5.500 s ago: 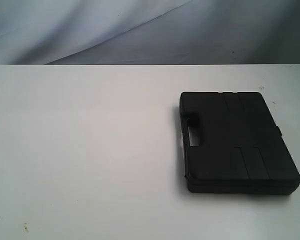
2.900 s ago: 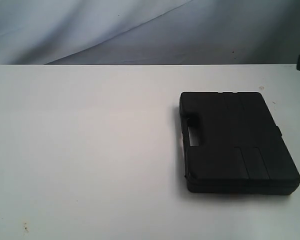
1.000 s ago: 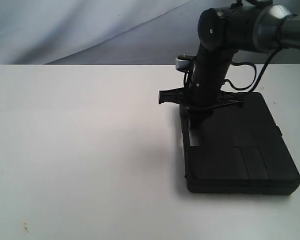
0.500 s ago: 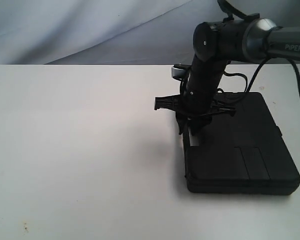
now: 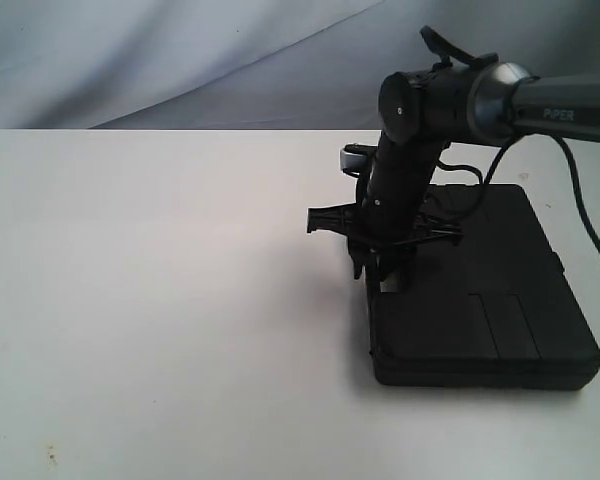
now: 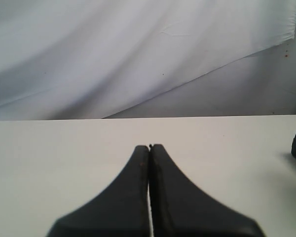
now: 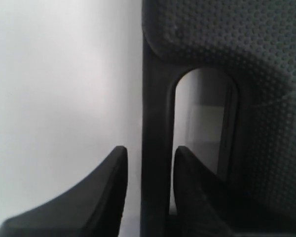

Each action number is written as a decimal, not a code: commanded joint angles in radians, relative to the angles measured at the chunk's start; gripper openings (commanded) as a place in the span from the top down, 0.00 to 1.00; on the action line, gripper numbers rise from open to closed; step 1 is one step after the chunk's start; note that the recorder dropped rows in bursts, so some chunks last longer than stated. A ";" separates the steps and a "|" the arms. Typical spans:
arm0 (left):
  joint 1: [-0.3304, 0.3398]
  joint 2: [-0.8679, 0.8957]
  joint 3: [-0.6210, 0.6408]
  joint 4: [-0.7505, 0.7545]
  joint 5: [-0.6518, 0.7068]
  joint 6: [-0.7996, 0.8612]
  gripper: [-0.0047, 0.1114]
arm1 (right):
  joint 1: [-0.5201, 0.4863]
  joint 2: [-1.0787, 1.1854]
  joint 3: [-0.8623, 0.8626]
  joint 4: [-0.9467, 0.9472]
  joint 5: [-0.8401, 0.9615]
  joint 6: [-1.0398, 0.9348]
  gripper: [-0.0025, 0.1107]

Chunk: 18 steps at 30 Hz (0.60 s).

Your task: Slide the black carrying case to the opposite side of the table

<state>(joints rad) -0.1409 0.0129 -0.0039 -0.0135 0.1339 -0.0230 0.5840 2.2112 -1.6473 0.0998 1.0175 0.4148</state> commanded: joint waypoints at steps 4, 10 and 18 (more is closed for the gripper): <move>0.002 -0.005 0.004 0.001 -0.003 -0.002 0.96 | -0.005 0.020 -0.006 -0.020 -0.017 0.016 0.71; 0.002 -0.005 0.004 0.001 -0.003 -0.002 0.96 | -0.005 0.029 -0.006 -0.026 -0.017 0.020 0.91; 0.002 -0.005 0.004 0.001 -0.003 -0.002 0.96 | 0.004 0.029 -0.006 -0.032 -0.023 0.052 0.98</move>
<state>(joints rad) -0.1409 0.0129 -0.0039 -0.0135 0.1339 -0.0230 0.5858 2.2409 -1.6473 0.0813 1.0071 0.4392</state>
